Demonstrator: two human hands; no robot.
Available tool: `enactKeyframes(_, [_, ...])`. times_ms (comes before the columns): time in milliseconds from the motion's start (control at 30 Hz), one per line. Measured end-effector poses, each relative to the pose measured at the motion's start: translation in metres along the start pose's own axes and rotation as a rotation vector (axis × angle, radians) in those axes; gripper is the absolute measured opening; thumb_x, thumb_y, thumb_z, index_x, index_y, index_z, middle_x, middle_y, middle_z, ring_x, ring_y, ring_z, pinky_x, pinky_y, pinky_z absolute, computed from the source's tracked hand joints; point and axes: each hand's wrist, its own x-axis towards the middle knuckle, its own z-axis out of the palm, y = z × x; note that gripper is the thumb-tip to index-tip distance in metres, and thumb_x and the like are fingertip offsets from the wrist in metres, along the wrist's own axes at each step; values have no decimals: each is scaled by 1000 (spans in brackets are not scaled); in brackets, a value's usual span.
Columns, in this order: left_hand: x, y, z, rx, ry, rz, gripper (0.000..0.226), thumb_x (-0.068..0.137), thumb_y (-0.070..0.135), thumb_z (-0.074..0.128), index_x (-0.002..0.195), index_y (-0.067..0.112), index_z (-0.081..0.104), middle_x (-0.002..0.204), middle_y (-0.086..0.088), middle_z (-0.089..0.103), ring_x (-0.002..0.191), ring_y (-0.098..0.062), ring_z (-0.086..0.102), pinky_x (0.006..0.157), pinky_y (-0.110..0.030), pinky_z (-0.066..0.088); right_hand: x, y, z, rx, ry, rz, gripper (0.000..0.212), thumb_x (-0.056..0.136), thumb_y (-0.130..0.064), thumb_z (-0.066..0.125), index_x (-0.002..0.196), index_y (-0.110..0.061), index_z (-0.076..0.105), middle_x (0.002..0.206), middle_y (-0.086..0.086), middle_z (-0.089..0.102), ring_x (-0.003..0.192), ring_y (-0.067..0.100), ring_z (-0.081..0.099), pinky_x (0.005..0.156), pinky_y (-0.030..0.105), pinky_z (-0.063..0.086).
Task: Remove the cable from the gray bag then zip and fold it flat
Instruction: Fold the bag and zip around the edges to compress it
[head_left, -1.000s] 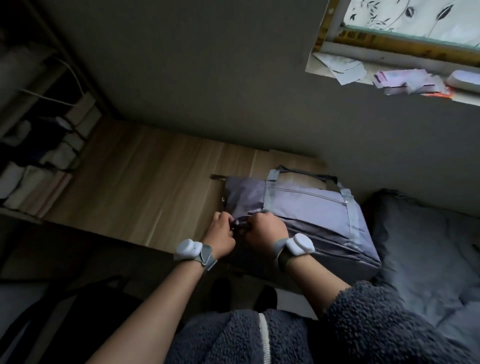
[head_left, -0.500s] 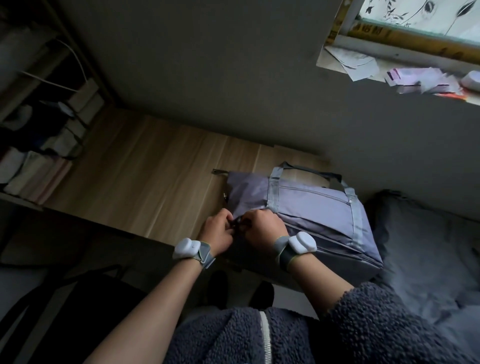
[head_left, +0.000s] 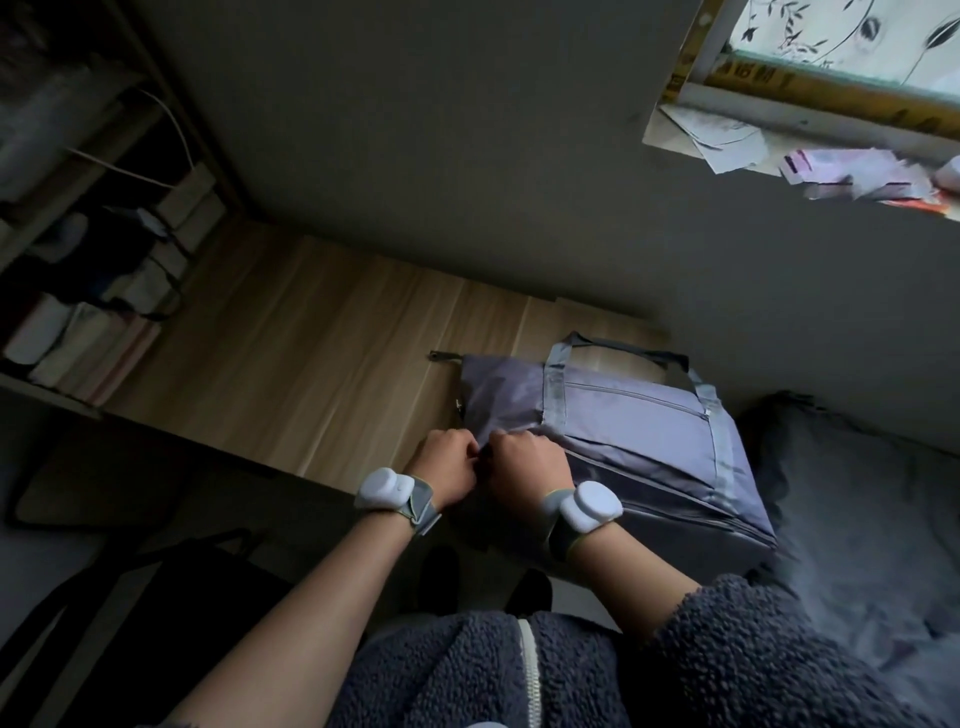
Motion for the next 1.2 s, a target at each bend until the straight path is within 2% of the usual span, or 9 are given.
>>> enactKeyframes(100, [1, 1, -2, -5, 13, -24, 17, 80, 13, 57, 88, 14, 72, 94, -11, 73, 95, -31, 65, 80, -32, 50, 0, -3, -3, 10, 35, -42, 18, 90, -25, 53, 102, -12, 50, 97, 11, 67, 87, 35, 65, 57, 35, 40])
enactKeyframes(233, [2, -1, -1, 55, 11, -31, 13, 79, 23, 65, 88, 14, 68, 95, -10, 72, 94, -31, 65, 77, -35, 51, -4, -4, -6, 81, 30, -66, 25, 87, -29, 58, 103, -15, 43, 96, 9, 67, 85, 35, 66, 56, 38, 45])
enactKeyframes(367, [3, 5, -2, 241, -88, 31, 18, 87, 20, 54, 91, 8, 66, 99, -17, 69, 97, -38, 62, 75, -38, 46, -5, 1, -4, 67, 53, -93, 30, 90, -41, 57, 107, -17, 51, 99, 10, 66, 88, 35, 65, 60, 37, 43])
enactKeyframes(467, [1, 2, -2, 78, -53, 32, 15, 87, 19, 52, 89, 11, 66, 96, -15, 70, 93, -35, 64, 75, -37, 48, -5, 0, -3, 25, 63, -96, 26, 93, -34, 51, 113, -20, 58, 104, 10, 63, 99, 33, 61, 70, 37, 49])
enactKeyframes(600, [1, 0, -2, -201, 74, -70, 16, 80, 5, 57, 84, 12, 71, 84, -7, 73, 78, -17, 63, 66, -22, 42, -3, 2, -4, -79, 110, -95, 29, 95, -29, 45, 116, -18, 61, 108, 11, 59, 105, 33, 51, 80, 40, 45])
enactKeyframes(700, [1, 1, -2, -184, 62, -135, 14, 76, 8, 61, 80, 13, 73, 81, -3, 73, 76, -15, 63, 66, -19, 41, -3, 1, -2, -115, 125, -139, 31, 95, -30, 45, 117, -17, 63, 108, 11, 55, 105, 33, 47, 84, 40, 41])
enactKeyframes(833, [6, 5, -10, -215, -18, -208, 11, 76, 12, 58, 73, 14, 69, 76, -3, 69, 75, -22, 63, 67, -27, 48, 0, 2, -5, -123, 68, -170, 34, 93, -37, 48, 122, -23, 61, 110, 9, 51, 104, 32, 45, 86, 40, 37])
enactKeyframes(1000, [6, 13, -23, -275, -20, -134, 22, 69, 0, 55, 60, 20, 53, 59, 4, 55, 63, -18, 53, 52, -22, 40, -3, -3, -9, -35, 7, -163, 35, 93, -27, 51, 125, -16, 58, 110, 12, 54, 106, 33, 50, 87, 41, 45])
enactKeyframes(1200, [4, 27, -27, -212, 13, 0, 16, 74, 3, 54, 76, 18, 54, 61, 6, 52, 62, -17, 50, 56, -23, 35, -4, -7, -15, 61, 33, -38, 26, 96, -13, 45, 119, -5, 54, 109, 16, 61, 99, 36, 62, 75, 42, 47])
